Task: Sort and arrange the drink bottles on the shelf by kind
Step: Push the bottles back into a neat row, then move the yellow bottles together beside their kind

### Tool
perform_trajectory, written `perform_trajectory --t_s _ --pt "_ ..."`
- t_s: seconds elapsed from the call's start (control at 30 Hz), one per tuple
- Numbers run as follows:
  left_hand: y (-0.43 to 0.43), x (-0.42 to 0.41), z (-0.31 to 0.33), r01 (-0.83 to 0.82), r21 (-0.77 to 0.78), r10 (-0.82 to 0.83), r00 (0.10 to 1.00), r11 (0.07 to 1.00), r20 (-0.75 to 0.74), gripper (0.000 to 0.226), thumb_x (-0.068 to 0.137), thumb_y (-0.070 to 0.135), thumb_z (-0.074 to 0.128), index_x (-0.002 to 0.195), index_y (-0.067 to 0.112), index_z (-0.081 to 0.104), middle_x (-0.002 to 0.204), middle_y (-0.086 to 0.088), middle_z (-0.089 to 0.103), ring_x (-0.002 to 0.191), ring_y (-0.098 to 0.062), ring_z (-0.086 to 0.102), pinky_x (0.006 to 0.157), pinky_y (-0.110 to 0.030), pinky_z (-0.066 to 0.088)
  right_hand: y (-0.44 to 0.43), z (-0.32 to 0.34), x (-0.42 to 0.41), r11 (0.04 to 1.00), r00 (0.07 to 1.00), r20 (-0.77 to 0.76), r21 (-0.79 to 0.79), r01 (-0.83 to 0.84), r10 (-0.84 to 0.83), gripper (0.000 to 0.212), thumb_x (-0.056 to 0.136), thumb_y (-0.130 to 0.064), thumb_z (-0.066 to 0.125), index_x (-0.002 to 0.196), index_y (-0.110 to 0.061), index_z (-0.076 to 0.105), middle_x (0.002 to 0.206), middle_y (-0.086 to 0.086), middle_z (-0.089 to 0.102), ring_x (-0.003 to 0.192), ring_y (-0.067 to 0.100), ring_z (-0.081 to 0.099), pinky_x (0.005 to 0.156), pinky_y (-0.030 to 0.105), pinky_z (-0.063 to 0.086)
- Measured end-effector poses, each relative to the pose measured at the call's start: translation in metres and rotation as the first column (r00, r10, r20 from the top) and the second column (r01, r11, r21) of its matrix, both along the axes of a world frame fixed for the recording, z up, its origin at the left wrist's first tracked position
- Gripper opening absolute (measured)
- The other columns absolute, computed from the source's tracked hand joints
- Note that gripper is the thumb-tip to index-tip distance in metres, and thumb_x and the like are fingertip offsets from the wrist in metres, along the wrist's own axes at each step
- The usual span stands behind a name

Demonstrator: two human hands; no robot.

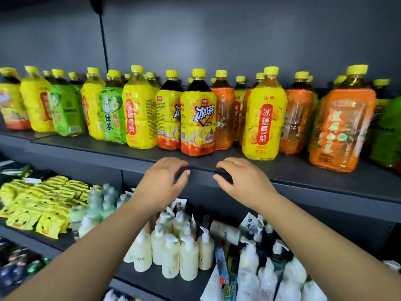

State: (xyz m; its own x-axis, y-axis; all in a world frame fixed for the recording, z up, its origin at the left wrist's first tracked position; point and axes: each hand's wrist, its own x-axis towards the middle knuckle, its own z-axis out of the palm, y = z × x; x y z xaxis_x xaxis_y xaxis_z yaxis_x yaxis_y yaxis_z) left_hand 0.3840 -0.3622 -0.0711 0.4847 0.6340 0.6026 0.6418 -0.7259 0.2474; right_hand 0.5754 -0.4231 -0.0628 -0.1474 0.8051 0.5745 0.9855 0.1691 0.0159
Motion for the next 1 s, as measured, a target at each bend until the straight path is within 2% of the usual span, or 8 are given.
perform_trajectory --t_s 0.17,0.3,0.4,0.53,0.63,0.8,0.9,1.0 --pt "0.03 -0.003 -0.008 -0.076 -0.02 0.075 0.996 0.997 -0.04 0.069 0.08 0.051 0.021 0.131 0.013 0.049 0.139 -0.006 0.047 0.136 -0.019 0.031 0.109 -0.027 0.021 0.024 -0.019 -0.011 0.976 0.988 0.081 0.182 0.117 -0.134 0.037 0.085 -0.038 0.043 0.081 -0.011 0.069 0.073 0.001 0.066 0.065 0.02 0.065 0.049 0.025 0.047" --pt "0.052 -0.015 -0.022 -0.086 0.007 0.086 0.996 0.996 -0.037 0.077 0.077 0.056 0.012 0.132 0.016 0.049 0.139 -0.006 0.047 0.136 -0.021 0.033 0.111 -0.03 0.016 0.028 -0.031 -0.019 0.923 0.976 0.073 0.347 0.167 -0.204 0.043 0.082 -0.04 0.041 0.074 -0.01 0.072 0.069 0.002 0.071 0.065 0.02 0.07 0.053 0.021 0.05" --pt "0.057 -0.019 -0.03 -0.057 0.037 0.059 0.998 0.998 -0.037 0.062 0.086 0.048 0.024 0.126 0.013 0.055 0.13 -0.011 0.055 0.127 -0.027 0.046 0.107 -0.031 0.021 0.027 -0.018 -0.029 0.915 0.952 -0.01 0.271 0.298 -0.307 0.049 0.083 -0.049 0.036 0.066 -0.016 0.069 0.057 -0.001 0.065 0.051 0.02 0.063 0.04 0.014 0.029" --pt "0.063 -0.018 -0.034 -0.024 0.117 0.029 0.999 0.993 -0.039 0.05 0.09 0.04 0.033 0.112 0.007 0.065 0.111 -0.016 0.066 0.106 -0.032 0.062 0.095 -0.039 0.042 0.045 0.022 -0.042 0.925 0.879 -0.319 0.019 0.379 -0.354 0.055 0.087 -0.063 0.037 0.12 -0.022 0.052 0.113 0.002 0.063 0.101 0.026 0.059 0.07 0.03 0.046" --pt "0.064 -0.019 -0.034 0.017 0.097 -0.012 0.998 0.995 -0.058 0.048 0.088 0.037 0.035 0.11 0.007 0.066 0.109 -0.015 0.066 0.103 -0.031 0.063 0.09 -0.046 0.045 0.079 0.04 -0.052 0.944 0.673 -0.681 -0.086 0.318 -0.288 0.076 0.079 -0.059 0.056 0.14 -0.021 0.03 0.143 0.001 0.04 0.127 0.023 0.042 0.096 0.032 0.038" --pt "0.075 -0.029 -0.04 0.113 0.138 -0.098 0.989 0.984 -0.11 0.055 0.093 0.043 0.026 0.11 0.011 0.066 0.109 -0.011 0.067 0.104 -0.026 0.063 0.087 -0.041 0.049 0.126 0.038 -0.06 0.973 0.28 -0.948 -0.093 0.212 -0.151 0.096 0.074 -0.051 0.068 0.146 -0.02 0.014 0.151 0.002 0.025 0.137 0.022 0.028 0.112 0.039 0.027" --pt "0.08 -0.037 -0.03 0.23 0.097 -0.224 0.972 0.968 -0.075 0.067 0.089 0.053 0.017 0.118 0.013 0.061 0.122 -0.007 0.062 0.115 -0.023 0.057 0.098 -0.034 0.041 0.125 0.034 -0.062 0.98 0.259 -0.959 -0.072 0.183 -0.119 0.079 0.074 -0.049 0.068 0.139 -0.02 0.032 0.139 -0.001 0.045 0.127 0.019 0.043 0.105 0.033 0.034" --pt "0.093 -0.048 -0.01 0.332 -0.053 -0.313 0.924 0.942 0.218 0.066 0.086 0.056 0.024 0.125 0.014 0.055 0.126 -0.004 0.057 0.119 -0.02 0.048 0.094 -0.019 0.027 0.116 0.034 -0.066 0.984 0.261 -0.961 -0.051 0.17 -0.095 0.07 0.075 -0.047 0.068 0.134 -0.021 0.04 0.13 -0.002 0.053 0.115 0.015 0.051 0.1 0.031 0.039"
